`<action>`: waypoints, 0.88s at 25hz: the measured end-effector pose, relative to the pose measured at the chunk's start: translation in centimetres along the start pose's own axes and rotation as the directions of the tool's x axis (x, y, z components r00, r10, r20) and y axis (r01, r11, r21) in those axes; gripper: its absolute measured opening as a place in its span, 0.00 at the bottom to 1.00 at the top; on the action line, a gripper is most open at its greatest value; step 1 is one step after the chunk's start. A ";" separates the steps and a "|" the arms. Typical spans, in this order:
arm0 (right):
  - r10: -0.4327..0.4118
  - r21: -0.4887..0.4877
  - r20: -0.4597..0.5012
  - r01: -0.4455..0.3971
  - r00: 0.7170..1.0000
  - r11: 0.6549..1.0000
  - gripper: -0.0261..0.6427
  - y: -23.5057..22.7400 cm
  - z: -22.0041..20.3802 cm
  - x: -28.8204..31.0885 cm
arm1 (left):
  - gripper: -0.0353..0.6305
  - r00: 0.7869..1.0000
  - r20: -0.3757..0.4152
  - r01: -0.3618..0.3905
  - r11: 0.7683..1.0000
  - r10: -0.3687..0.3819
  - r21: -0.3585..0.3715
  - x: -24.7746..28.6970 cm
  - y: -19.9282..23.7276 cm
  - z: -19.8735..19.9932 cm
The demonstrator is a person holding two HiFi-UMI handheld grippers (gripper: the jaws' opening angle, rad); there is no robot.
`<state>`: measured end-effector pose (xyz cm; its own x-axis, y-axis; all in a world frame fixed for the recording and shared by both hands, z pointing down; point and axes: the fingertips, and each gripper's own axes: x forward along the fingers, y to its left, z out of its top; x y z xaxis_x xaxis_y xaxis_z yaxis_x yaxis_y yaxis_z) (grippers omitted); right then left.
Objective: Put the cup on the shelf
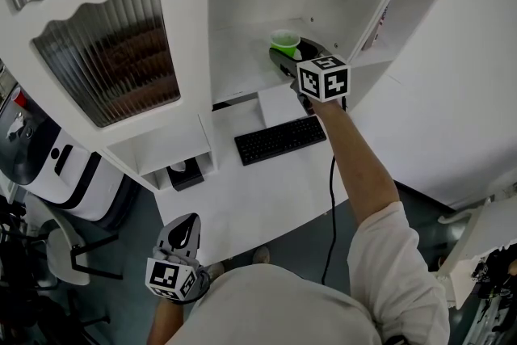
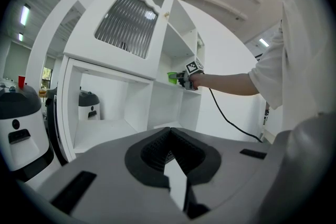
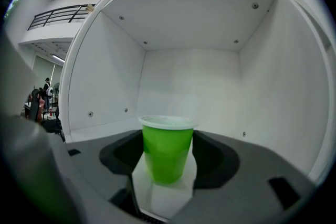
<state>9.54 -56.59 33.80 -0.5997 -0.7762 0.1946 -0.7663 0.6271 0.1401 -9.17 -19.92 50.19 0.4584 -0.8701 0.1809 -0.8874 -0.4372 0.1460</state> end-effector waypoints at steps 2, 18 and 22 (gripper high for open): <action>-0.001 -0.003 -0.009 0.001 1.000 1.000 0.48 0.0 -0.1 0.1 | 0.05 1.000 0.001 -0.001 1.000 0.001 -0.001 0.0 0.1 0.1; -0.022 0.005 -0.064 0.023 0.998 1.000 0.53 -0.2 -0.4 0.4 | 0.05 1.000 0.006 -0.007 1.000 0.007 -0.002 -0.3 0.9 0.2; -0.022 0.019 -0.068 0.024 0.997 1.000 0.59 -0.4 -0.5 0.2 | 0.05 1.000 0.003 -0.005 1.000 0.005 -0.004 -0.3 0.7 0.3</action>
<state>9.85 -57.02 34.24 -0.5652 -0.7840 0.2568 -0.7845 0.6071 0.1266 -9.95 -20.09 49.95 0.4537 -0.8731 0.1783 -0.8896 -0.4319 0.1487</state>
